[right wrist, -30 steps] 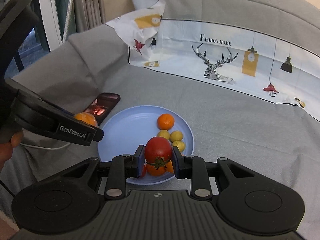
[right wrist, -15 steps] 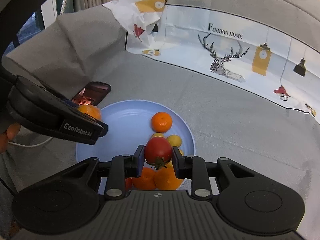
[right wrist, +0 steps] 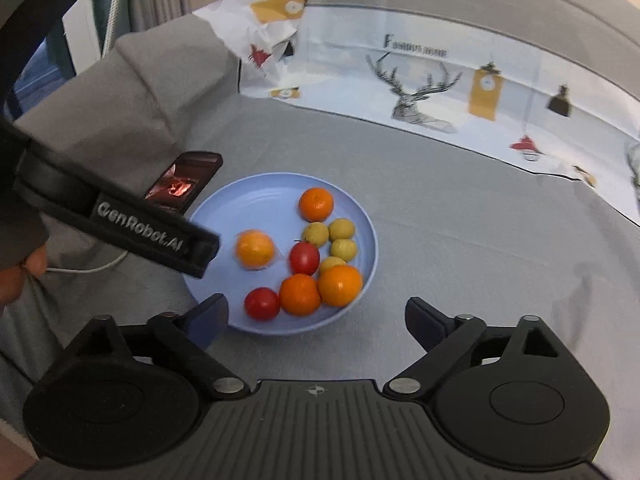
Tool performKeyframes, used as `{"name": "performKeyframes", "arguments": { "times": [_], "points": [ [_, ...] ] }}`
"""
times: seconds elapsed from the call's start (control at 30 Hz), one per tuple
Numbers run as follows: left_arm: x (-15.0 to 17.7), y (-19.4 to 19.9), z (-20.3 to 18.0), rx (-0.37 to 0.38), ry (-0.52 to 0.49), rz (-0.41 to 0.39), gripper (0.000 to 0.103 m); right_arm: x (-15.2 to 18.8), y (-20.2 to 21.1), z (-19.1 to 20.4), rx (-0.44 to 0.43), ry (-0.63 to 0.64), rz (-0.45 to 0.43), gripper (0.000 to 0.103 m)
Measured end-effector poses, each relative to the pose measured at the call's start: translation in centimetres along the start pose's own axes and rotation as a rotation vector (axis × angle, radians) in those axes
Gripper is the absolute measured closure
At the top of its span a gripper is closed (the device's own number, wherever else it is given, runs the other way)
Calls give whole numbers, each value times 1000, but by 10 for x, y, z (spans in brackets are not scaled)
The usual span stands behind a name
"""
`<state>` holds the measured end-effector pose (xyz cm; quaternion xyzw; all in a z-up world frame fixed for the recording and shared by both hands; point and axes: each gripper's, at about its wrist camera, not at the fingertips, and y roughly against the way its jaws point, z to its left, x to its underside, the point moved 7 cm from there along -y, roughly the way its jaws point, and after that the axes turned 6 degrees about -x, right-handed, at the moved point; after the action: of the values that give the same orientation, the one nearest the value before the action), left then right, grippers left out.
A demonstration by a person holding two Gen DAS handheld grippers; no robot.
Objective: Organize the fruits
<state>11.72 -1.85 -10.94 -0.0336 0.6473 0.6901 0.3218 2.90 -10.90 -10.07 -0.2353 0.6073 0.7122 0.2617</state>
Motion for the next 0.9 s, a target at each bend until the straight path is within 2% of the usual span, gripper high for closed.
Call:
{"name": "performKeyframes", "arguments": {
  "times": [0.23,0.43,0.9],
  "points": [
    [25,36,6,-43,26,-43,0,13,47,13,71,-17,-88,1],
    [38,61,4,-54,24,-82,1,19,69,17,86,-40,-119,1],
    [50,88,3,-57,43,-136,0,23,99,30,114,2,-173,1]
  ]
}}
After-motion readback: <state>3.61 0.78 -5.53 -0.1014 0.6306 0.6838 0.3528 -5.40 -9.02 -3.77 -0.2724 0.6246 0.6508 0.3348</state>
